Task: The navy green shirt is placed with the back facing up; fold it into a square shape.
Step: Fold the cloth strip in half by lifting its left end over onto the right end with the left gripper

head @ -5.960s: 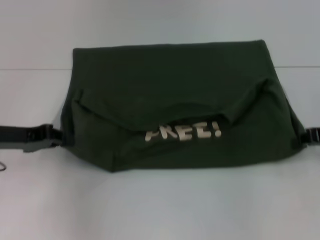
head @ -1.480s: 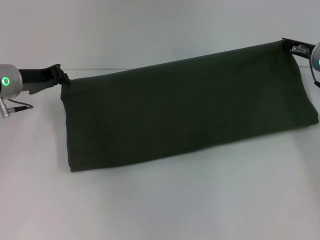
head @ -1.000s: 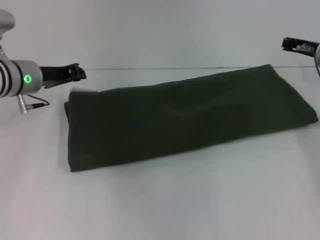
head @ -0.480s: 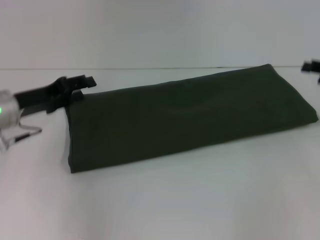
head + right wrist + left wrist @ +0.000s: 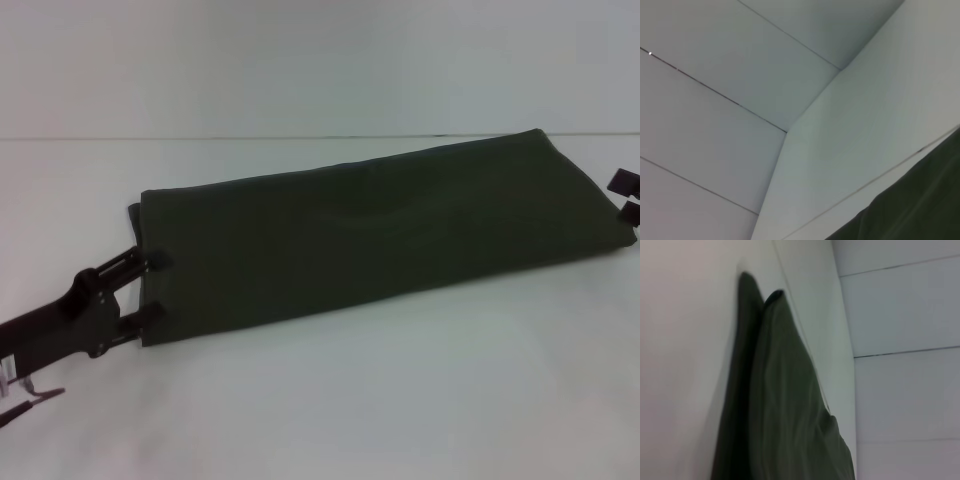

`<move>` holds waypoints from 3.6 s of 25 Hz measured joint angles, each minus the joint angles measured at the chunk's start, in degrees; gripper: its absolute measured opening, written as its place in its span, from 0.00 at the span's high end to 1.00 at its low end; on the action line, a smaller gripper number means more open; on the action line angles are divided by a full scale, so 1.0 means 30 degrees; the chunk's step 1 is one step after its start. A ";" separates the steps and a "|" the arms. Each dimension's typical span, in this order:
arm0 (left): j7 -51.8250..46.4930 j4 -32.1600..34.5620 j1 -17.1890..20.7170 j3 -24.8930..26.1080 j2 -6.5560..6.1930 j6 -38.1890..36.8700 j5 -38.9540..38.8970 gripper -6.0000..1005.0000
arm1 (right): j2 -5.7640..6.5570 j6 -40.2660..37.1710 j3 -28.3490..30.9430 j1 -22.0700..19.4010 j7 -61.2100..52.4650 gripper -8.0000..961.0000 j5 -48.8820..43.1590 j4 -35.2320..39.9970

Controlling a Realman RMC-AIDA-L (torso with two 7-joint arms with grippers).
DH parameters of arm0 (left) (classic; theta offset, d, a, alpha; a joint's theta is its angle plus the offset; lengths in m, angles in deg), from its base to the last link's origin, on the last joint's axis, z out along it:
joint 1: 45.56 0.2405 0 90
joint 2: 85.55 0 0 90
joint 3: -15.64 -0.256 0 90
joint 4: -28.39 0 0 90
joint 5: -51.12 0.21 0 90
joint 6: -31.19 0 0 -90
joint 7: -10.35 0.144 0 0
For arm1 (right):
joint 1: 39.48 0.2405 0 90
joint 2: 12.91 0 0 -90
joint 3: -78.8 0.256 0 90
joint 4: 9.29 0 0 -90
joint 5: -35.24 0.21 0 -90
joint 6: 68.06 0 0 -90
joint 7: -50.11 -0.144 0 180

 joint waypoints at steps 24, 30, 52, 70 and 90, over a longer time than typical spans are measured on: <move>-0.2426 0.0537 0.0732 0.0633 0.0064 -0.0073 0.1031 0.08 | -0.0091 0.0643 0.0067 0.0344 0.0580 0.11 -0.0191 -0.0868; -0.4091 0.0255 0.1009 0.0415 -0.0284 -0.0025 0.1942 0.08 | -0.0006 0.0758 0.0102 0.0316 0.0639 0.11 -0.0189 -0.1020; -0.5741 0.0130 -0.0087 0.0353 0.0085 0.1817 0.3178 0.08 | -0.0004 0.0970 0.0105 0.0193 0.0686 0.11 -0.0128 -0.1055; -0.2560 -0.0590 -0.1880 0.1343 0.0259 0.1211 0.2543 0.10 | -0.0044 0.0937 0.0633 0.0124 0.0578 0.11 -0.0066 -0.1145; -0.4969 -0.1296 -0.1922 0.0132 0.0068 0.3496 0.3352 0.11 | 0.0089 0.0875 0.0852 -0.0118 0.0615 0.11 -0.0060 -0.1556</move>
